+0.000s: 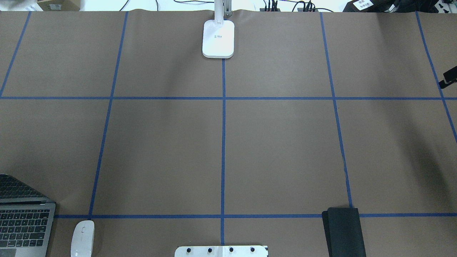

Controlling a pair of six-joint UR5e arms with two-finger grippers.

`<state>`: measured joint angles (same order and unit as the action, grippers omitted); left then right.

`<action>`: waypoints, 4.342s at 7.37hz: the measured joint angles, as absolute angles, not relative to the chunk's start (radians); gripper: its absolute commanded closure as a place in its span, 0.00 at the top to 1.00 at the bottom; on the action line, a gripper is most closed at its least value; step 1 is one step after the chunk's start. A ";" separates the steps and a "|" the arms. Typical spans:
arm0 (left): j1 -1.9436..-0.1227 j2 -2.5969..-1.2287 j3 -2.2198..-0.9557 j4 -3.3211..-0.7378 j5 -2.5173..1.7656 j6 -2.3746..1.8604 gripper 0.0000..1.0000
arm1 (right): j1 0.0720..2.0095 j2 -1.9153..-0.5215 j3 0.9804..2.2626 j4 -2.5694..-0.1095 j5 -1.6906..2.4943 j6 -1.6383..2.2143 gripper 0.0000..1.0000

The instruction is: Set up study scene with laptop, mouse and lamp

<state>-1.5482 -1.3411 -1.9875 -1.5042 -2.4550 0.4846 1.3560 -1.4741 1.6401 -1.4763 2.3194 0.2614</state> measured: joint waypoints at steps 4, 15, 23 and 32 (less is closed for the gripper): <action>-1.362 -1.337 -2.065 -1.478 -2.476 0.641 1.00 | 1.356 -1.477 1.636 -1.477 2.319 0.264 1.00; -1.092 -1.374 -2.139 -1.439 -2.452 0.670 1.00 | 1.356 -1.474 1.602 -1.477 2.312 0.258 1.00; -1.009 -1.345 -2.166 -1.433 -2.445 0.705 0.45 | 1.356 -1.473 1.601 -1.476 2.311 0.256 1.00; -0.978 -1.349 -2.174 -1.440 -2.416 0.807 0.00 | 1.355 -1.471 1.594 -1.476 2.307 0.257 1.00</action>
